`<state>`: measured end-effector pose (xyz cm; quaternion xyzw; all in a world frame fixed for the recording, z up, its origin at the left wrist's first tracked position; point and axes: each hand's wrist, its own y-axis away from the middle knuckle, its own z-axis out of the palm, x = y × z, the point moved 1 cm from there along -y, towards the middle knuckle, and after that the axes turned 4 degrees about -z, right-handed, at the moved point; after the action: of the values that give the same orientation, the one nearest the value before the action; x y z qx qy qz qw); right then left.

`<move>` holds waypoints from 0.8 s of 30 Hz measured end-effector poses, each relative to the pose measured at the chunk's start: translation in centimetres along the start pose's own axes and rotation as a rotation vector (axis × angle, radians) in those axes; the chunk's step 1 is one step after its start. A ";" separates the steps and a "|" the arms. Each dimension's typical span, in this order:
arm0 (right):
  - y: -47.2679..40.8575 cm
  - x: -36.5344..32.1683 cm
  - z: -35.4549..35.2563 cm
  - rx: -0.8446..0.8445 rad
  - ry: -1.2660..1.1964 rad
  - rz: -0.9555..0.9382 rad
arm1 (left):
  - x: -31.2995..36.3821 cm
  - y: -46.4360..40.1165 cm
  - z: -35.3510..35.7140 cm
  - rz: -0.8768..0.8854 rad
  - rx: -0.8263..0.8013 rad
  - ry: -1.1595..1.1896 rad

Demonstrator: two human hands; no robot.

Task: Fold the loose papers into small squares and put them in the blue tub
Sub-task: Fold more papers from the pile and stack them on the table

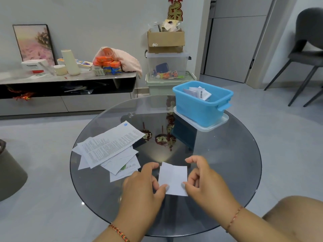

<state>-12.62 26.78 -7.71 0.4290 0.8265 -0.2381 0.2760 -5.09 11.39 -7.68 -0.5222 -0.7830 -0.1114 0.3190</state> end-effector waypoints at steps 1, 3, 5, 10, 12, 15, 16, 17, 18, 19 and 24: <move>0.0 -0.1 0.0 -0.012 0.024 -0.007 | 0.0 0.0 0.0 0.008 -0.006 -0.017; -0.1 -0.3 -0.2 -0.042 0.052 -0.024 | -0.2 -0.3 -0.2 0.028 -0.008 -0.051; -0.2 -0.4 -0.4 -0.046 0.087 -0.050 | -0.7 -0.5 0.0 0.092 -0.007 -0.087; -0.2 0.1 0.1 0.024 0.233 -0.215 | -1.3 -0.5 0.9 0.349 0.019 -0.199; 0.0 0.1 0.4 0.016 0.296 -0.332 | -1.2 -0.3 0.9 0.400 -0.007 -0.252; 0.6 0.1 0.6 -0.059 0.362 -0.410 | -1.0 0.4 0.6 0.419 -0.044 -0.230; 0.7 0.1 0.6 -0.063 0.361 -0.418 | -1.0 0.7 0.5 0.423 -0.055 -0.217; 0.8 0.2 0.6 -0.066 0.354 -0.423 | -0.9 0.9 0.4 0.425 -0.071 -0.208; 0.7 0.3 0.5 -0.066 0.349 -0.435 | -0.9 1.2 0.3 0.423 -0.081 -0.202; 0.5 0.4 0.3 -0.064 0.349 -0.447 | -0.9 1.3 0.1 0.422 -0.084 -0.196; -0.6 0.3 -0.2 -0.073 0.430 -0.579 | -1.1 1.5 -0.7 0.352 -0.094 -0.133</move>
<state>-13.33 26.80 -7.63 0.2072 0.9609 -0.1809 0.0323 -3.21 10.85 -8.04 -0.6716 -0.6929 -0.0555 0.2563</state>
